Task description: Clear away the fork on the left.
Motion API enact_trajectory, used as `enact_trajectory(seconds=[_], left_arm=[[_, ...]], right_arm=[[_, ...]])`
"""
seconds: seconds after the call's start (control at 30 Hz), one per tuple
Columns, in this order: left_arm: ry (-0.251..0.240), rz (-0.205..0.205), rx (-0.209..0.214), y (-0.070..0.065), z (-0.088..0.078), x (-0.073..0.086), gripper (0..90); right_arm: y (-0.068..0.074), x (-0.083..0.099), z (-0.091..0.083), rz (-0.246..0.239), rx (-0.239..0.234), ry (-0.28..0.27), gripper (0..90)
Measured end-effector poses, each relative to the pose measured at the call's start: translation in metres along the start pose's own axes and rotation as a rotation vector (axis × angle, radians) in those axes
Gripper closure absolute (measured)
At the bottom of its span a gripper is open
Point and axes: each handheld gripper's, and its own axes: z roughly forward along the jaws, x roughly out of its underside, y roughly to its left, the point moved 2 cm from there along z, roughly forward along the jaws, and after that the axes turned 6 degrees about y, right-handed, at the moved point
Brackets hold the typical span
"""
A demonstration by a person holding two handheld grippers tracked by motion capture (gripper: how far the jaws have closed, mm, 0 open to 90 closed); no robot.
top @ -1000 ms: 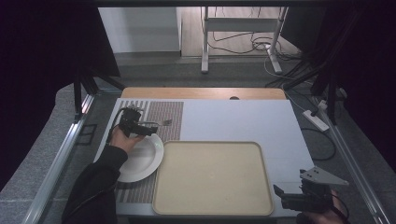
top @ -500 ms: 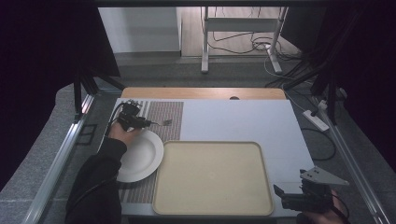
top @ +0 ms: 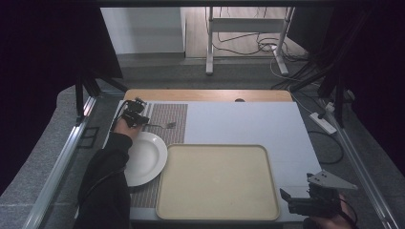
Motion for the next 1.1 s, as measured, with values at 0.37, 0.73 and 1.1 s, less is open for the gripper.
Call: enact_trajectory(seconds=[0.37,0.73,1.1], left_arm=[[0.092,0.037,-0.013,0.004,-0.004,0.013,88.7],[0.109,0.062,0.085,0.004,-0.013,0.035,88.7],[-0.006,0.059,0.046,0.004,-0.031,0.029,62.8]], right_arm=[[0.000,0.001,-0.001,0.001,0.000,-0.001,0.0],[0.001,0.000,0.000,-0.006,0.003,0.004,0.0],[0.001,0.000,0.000,-0.008,0.000,0.002,0.0]])
